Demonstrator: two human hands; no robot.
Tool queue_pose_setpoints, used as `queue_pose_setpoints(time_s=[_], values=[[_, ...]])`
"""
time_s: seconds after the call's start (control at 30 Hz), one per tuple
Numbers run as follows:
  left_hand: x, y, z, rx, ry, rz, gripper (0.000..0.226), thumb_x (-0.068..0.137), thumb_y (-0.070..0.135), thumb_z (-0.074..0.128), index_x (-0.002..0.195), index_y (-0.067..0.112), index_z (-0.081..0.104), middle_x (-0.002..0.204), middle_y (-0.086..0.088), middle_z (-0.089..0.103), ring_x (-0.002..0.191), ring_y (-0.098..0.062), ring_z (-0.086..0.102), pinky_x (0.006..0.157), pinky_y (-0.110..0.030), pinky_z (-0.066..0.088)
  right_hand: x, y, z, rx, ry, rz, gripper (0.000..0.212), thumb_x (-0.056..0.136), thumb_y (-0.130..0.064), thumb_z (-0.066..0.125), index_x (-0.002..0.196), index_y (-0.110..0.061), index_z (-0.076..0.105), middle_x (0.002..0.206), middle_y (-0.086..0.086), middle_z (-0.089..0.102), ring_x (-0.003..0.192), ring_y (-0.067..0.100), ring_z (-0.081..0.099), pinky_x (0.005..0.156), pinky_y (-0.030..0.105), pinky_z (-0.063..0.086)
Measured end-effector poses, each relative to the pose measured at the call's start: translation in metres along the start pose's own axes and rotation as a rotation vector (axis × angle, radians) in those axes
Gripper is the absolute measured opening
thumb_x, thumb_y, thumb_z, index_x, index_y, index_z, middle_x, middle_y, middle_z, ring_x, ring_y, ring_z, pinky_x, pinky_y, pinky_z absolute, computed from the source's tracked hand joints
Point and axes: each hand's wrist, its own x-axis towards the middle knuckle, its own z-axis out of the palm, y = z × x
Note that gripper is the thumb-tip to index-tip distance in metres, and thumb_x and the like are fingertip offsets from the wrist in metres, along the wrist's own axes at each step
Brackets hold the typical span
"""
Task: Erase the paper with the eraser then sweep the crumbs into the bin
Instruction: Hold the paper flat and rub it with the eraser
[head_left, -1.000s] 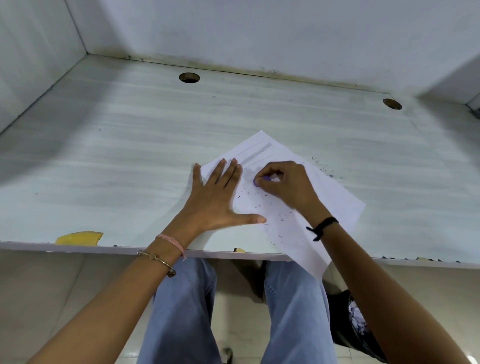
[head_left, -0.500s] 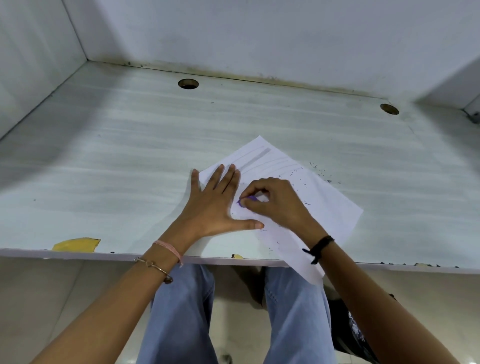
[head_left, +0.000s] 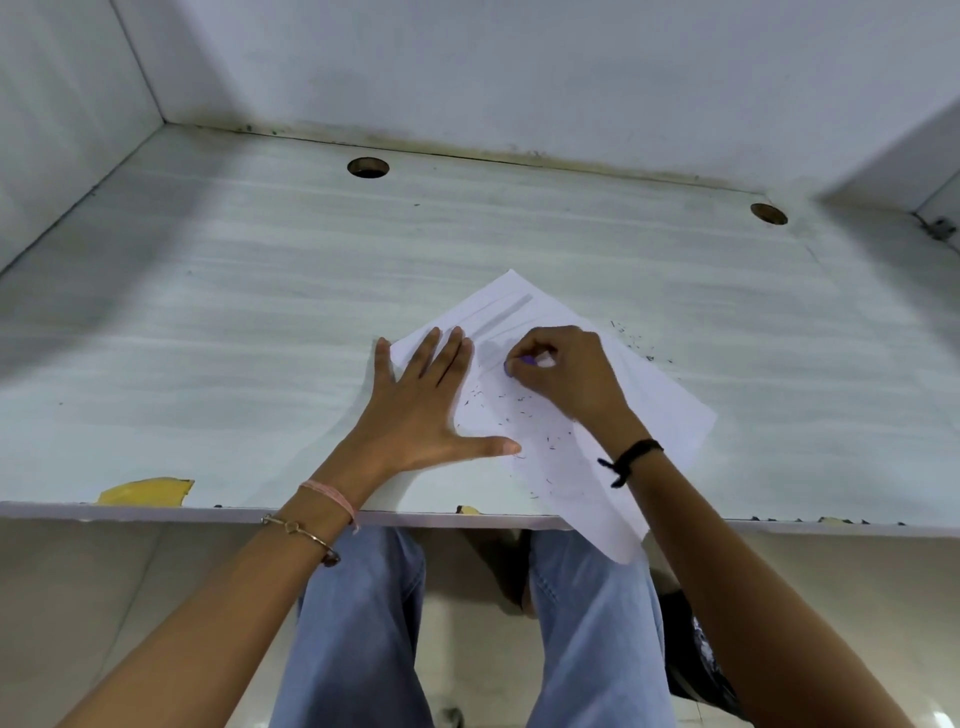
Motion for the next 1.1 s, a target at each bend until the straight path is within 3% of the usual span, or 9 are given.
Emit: queue_pose_setpoints(time_s=[0.13,0.3,0.47,0.63,0.7,0.8,0.87,1.0,1.1], values=[[0.002,-0.001,0.001,0.011,0.013,0.008,0.133,0.054,0.103,0.01,0.155,0.019,-0.013,0.162,0.005,-0.02,0.147,-0.013,-0.022,0.112,-0.065,-0.013,-0.024,-0.02,0.018,-0.01,-0.245,-0.11,0.003,0.077,-0.009,0.073,0.077,-0.011,0.072,0.075,-0.004,0.071,0.071,-0.005,0.06,0.069,0.004,0.038],[0.001,0.0,0.001,0.015,0.006,-0.004,0.132,0.057,0.102,0.016,0.155,0.019,-0.011,0.162,0.005,-0.02,0.147,-0.012,-0.022,0.111,-0.066,-0.013,0.001,0.007,-0.007,0.01,0.061,0.005,0.003,0.076,-0.007,0.072,0.074,-0.009,0.071,0.075,-0.003,0.071,0.068,-0.003,0.057,0.066,0.006,0.037],[0.001,-0.001,0.002,0.009,0.01,0.003,0.136,0.051,0.105,0.008,0.155,0.019,-0.012,0.162,0.005,-0.021,0.147,-0.012,-0.023,0.112,-0.066,-0.014,-0.026,-0.016,0.016,-0.03,-0.232,-0.113,0.003,0.077,-0.008,0.072,0.077,-0.011,0.073,0.077,-0.004,0.072,0.075,0.001,0.061,0.07,0.007,0.04],[0.001,0.0,0.002,-0.002,0.008,0.0,0.131,0.059,0.102,0.018,0.155,0.019,-0.012,0.162,0.007,-0.021,0.147,-0.011,-0.023,0.111,-0.065,-0.015,-0.003,0.008,-0.006,-0.004,0.053,-0.008,0.004,0.076,-0.009,0.072,0.073,-0.012,0.072,0.076,-0.005,0.072,0.071,0.0,0.059,0.07,0.012,0.038],[0.001,-0.001,0.002,-0.011,0.005,-0.002,0.132,0.056,0.103,0.015,0.155,0.02,-0.012,0.161,0.007,-0.021,0.147,-0.011,-0.023,0.111,-0.065,-0.015,-0.009,-0.002,0.001,-0.041,-0.008,-0.044,0.004,0.076,-0.008,0.071,0.075,-0.012,0.072,0.075,-0.004,0.072,0.072,0.002,0.06,0.068,0.01,0.038],[0.002,-0.001,0.0,0.035,-0.013,0.011,0.138,0.046,0.104,-0.004,0.154,0.019,-0.015,0.161,0.004,-0.023,0.147,-0.014,-0.024,0.112,-0.066,-0.013,-0.031,-0.019,0.018,-0.034,-0.252,-0.151,0.003,0.077,-0.008,0.073,0.078,-0.011,0.073,0.077,-0.003,0.072,0.074,-0.001,0.061,0.07,0.005,0.039],[0.002,-0.001,0.0,0.013,-0.013,0.002,0.136,0.05,0.104,0.003,0.155,0.019,-0.014,0.161,0.004,-0.022,0.147,-0.013,-0.023,0.112,-0.065,-0.014,-0.023,-0.011,0.01,-0.026,-0.215,-0.132,0.002,0.078,-0.01,0.074,0.079,-0.012,0.073,0.078,-0.005,0.072,0.074,-0.004,0.06,0.07,0.005,0.038],[0.0,0.0,0.0,0.011,-0.011,0.0,0.133,0.054,0.103,0.011,0.155,0.019,-0.013,0.161,0.006,-0.022,0.147,-0.012,-0.024,0.111,-0.066,-0.014,0.001,0.005,-0.003,-0.03,0.041,-0.01,0.003,0.077,-0.008,0.071,0.075,-0.011,0.072,0.076,-0.004,0.071,0.069,-0.001,0.058,0.068,0.012,0.037],[0.001,0.0,0.0,0.012,-0.009,0.002,0.136,0.05,0.104,0.003,0.155,0.019,-0.013,0.161,0.005,-0.021,0.147,-0.013,-0.023,0.112,-0.065,-0.014,-0.019,-0.015,0.015,-0.013,-0.159,-0.107,0.003,0.077,-0.006,0.071,0.076,-0.009,0.071,0.075,-0.005,0.07,0.07,-0.003,0.059,0.069,0.006,0.037]])
